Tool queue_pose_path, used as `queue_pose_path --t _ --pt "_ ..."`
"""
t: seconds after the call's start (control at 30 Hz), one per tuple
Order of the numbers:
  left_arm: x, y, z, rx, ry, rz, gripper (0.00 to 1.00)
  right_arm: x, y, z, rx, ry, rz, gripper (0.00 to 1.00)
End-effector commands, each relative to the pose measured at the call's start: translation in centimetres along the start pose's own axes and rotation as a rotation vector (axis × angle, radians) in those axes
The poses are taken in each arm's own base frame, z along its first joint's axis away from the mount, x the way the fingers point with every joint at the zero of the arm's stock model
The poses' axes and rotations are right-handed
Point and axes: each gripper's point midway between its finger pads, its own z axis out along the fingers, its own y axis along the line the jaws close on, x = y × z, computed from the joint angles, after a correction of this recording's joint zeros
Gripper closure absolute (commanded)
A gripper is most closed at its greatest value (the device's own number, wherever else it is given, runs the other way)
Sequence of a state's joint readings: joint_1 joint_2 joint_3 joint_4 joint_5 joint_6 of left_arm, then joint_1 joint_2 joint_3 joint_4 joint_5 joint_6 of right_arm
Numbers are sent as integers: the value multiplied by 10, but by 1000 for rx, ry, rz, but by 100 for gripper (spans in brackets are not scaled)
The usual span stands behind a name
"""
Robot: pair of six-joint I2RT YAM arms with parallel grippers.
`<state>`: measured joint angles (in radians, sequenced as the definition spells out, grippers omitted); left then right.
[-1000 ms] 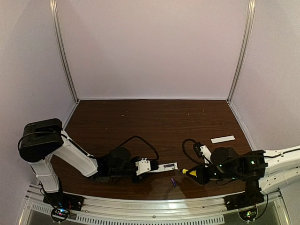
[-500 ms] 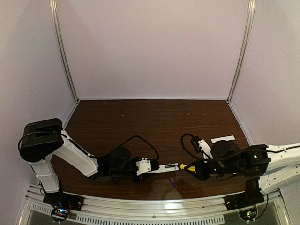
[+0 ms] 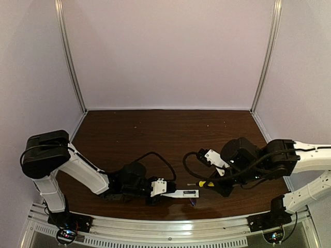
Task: Unload the batteries from the remote control
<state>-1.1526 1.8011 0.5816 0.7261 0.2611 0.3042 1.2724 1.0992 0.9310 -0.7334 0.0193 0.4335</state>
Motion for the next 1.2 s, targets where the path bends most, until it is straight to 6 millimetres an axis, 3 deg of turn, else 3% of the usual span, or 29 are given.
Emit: queue_pose_path --t 0.0,0.17,0.37,0.7,1.17 --pt "-5 -14 1 88 -39 -1 100 24 17 -1 -71 160 -184 100" --pt "-5 -21 -1 130 -45 -4 100 40 26 12 -71 287 -281 100" --pt "-3 -29 -5 158 -49 -3 100 31 31 12 -78 269 -314 100" --pt "0 -43 -10 225 -61 28 100 33 33 21 -83 274 -332 100" --pt "7 -41 -6 214 -32 34 100 28 31 32 -58 271 -372 100"
